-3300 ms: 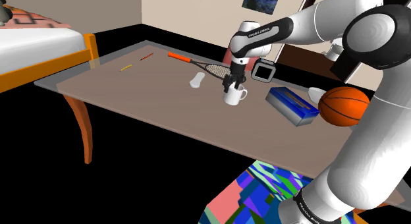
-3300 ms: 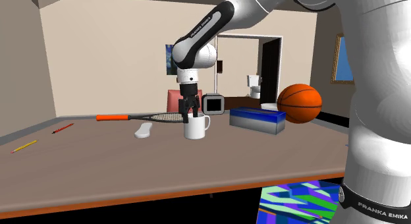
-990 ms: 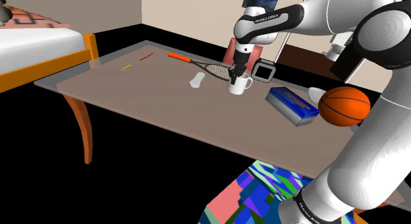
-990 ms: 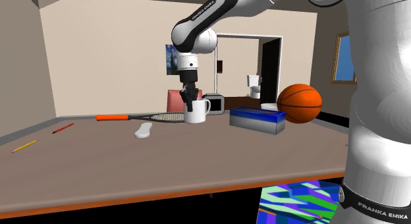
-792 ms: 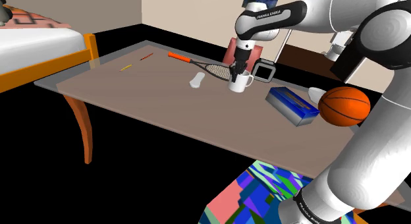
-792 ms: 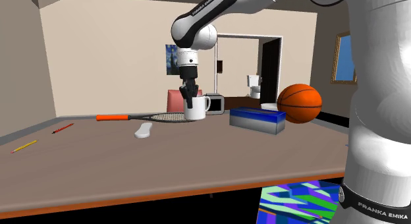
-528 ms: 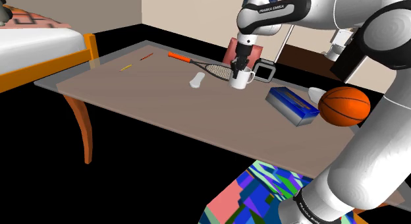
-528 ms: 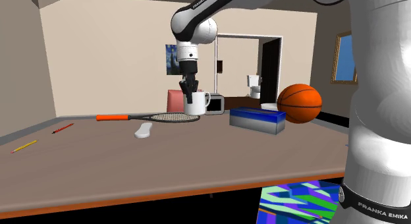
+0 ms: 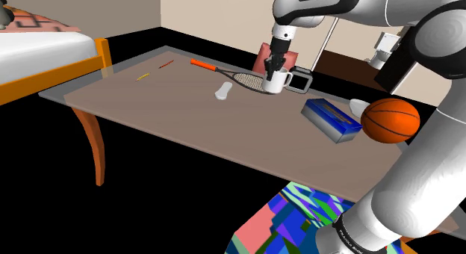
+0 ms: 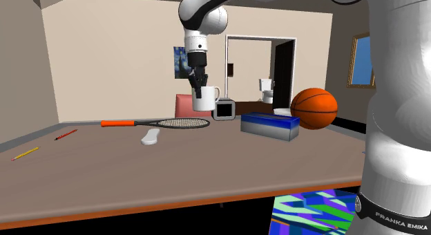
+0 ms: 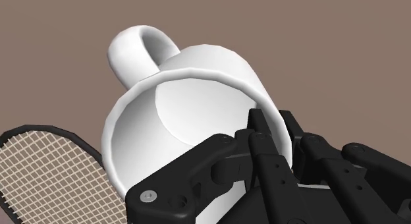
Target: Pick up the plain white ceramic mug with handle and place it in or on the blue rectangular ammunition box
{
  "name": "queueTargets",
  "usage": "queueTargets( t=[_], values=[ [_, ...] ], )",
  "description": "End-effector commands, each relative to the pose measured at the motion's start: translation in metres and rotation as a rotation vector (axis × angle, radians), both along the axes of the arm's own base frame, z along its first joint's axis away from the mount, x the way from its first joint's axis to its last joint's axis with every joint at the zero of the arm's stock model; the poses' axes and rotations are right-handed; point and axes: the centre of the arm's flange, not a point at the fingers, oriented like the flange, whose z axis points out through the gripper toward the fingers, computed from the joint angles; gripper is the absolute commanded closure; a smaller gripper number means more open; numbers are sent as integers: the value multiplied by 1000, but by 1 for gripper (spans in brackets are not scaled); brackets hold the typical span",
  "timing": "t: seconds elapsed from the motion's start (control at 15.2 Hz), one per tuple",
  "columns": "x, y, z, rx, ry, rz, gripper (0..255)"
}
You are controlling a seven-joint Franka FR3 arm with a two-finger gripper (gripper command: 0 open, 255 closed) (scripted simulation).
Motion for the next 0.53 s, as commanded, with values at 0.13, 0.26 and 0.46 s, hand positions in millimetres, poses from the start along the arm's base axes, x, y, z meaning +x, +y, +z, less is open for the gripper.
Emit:
queueTargets(
  t=[0.13, 0.26, 0.46],
  values=[
    [-1, 0, 19, 0, 0, 0, 255],
    [-19, -19, 21, 0, 0, 0, 255],
    [-45, -49, 23, 0, 0, 0, 255]
  ],
)
